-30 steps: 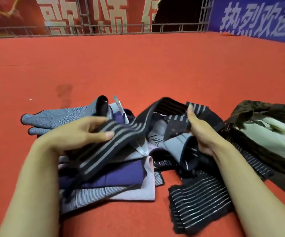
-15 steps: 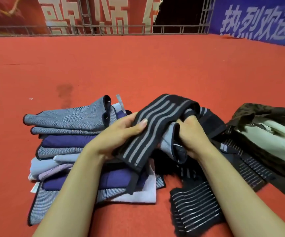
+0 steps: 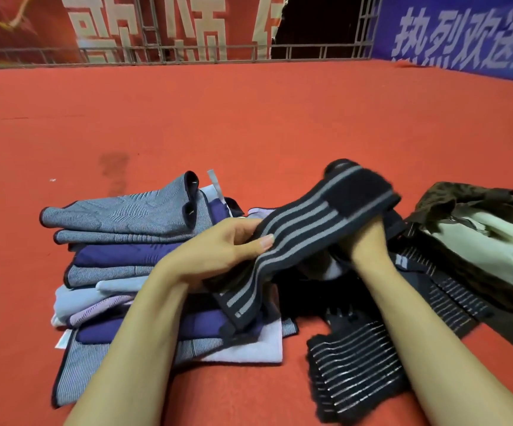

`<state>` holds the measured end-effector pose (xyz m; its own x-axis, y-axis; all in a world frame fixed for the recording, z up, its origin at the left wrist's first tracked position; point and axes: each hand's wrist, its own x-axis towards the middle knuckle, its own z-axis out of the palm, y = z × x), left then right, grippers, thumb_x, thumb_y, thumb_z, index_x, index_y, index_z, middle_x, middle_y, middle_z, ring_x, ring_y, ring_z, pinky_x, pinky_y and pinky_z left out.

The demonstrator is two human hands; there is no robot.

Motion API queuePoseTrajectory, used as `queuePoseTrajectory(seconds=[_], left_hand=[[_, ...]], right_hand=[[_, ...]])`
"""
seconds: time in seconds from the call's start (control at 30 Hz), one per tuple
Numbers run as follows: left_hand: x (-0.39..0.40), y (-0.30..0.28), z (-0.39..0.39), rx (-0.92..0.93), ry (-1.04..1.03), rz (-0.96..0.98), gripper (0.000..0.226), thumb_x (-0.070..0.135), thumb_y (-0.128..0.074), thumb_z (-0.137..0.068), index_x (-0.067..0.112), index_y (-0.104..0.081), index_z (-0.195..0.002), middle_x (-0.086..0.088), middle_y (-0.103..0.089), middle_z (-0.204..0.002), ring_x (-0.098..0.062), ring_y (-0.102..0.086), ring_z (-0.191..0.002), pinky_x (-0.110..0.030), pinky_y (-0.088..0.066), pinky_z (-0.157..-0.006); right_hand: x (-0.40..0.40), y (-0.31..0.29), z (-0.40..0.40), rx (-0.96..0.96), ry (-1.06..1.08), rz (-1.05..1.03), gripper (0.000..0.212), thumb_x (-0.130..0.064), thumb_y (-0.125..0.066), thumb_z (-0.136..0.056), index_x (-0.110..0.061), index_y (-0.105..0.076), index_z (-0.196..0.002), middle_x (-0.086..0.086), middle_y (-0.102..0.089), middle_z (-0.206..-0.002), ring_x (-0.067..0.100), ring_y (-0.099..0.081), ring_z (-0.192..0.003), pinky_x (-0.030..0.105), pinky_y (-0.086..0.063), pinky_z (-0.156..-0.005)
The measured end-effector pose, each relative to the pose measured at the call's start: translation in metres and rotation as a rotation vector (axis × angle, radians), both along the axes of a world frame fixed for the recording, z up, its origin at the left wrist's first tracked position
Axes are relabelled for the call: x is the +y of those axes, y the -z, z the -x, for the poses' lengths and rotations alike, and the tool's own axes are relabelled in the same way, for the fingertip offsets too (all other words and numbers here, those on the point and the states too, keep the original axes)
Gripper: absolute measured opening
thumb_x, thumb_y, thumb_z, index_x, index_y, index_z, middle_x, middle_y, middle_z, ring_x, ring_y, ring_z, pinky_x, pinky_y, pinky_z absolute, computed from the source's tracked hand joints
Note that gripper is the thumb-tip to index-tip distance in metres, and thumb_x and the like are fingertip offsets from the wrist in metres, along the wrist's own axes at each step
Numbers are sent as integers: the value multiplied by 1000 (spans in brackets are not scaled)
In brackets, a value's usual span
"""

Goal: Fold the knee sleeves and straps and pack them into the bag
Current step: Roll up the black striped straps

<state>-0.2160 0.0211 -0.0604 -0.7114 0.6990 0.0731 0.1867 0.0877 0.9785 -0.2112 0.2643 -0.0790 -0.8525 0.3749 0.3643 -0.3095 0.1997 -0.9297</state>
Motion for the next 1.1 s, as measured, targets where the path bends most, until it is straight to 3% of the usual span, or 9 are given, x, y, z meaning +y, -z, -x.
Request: queuePoseTrajectory(seconds=[0.1,0.2,0.3,0.5,0.63,0.73,0.83,0.97,1.1], left_hand=[[1,3,2,17,-100,-76,27,16,-52,-107,5,-65,-128,-8,-76,-119,-14,-69,-103,-31,-57,-92],[17,7,0,-11,-117,-149,30,26,-56,-102,10,-66,-126,-5,-74,-118,-15,-68,-104,-31,-57,-91],[32,6,-5,51,-127,-154,26,25,-56,-104,13,-66,-124,-1,-75,-116,-12,-68,-105,-29,-56,-94],[48,9,-3,480,-348,101,22,27,-53,-109,19,-66,-125,12,-74,-118,-5,-67,-114,-39,-51,-105],[56,16,-7,449,-407,190,26,38,-49,-109,19,-67,-110,9,-73,-101,-8,-67,-100,-39,-51,-96],[49,4,-15,327,-235,191,26,38,-50,-110,22,-70,-113,8,-75,-105,-12,-70,-102,-30,-53,-93],[33,-10,-10,357,-322,112,24,33,-50,-109,18,-69,-107,6,-74,-97,-2,-65,-88,-23,-53,-84],[7,-20,5,468,-453,144,22,33,-50,-110,22,-68,-115,10,-75,-107,-3,-68,-101,-23,-51,-91],[-25,-38,7,546,-491,179,19,32,-50,-109,23,-67,-110,10,-73,-102,0,-63,-93,-30,-50,-87]], right_hand=[[4,-12,-3,-158,79,-61,22,-11,-40,-96,-26,-43,-80,-12,-62,-66,-15,-58,-60,11,-45,-71],[-7,-16,7,-220,111,-166,45,17,-43,-98,-17,-52,-70,18,-63,-79,23,-63,-83,26,-38,-68],[-28,-13,4,-348,-11,-120,29,7,-45,-105,5,-59,-131,24,-52,-146,34,-47,-138,26,-31,-104],[-31,3,1,-408,-172,553,17,0,-54,-101,-3,-68,-110,20,-72,-106,44,-67,-106,46,-58,-84],[-15,15,7,-490,-92,317,35,2,-47,-106,-3,-54,-139,16,-64,-130,29,-66,-111,20,-55,-75],[24,1,12,-342,79,424,27,0,-30,-110,-16,-53,-113,-2,-58,-100,4,-56,-82,24,-55,-81],[54,-19,15,-207,154,420,25,-2,-41,-101,-18,-55,-87,-4,-65,-79,6,-62,-67,27,-54,-68],[32,-34,16,-259,-87,297,33,-7,-37,-103,-25,-65,-108,-6,-76,-78,15,-73,-63,29,-59,-52],[44,-46,18,-195,-124,557,36,-4,-32,-106,-18,-65,-101,-3,-74,-70,17,-71,-55,27,-56,-47]])
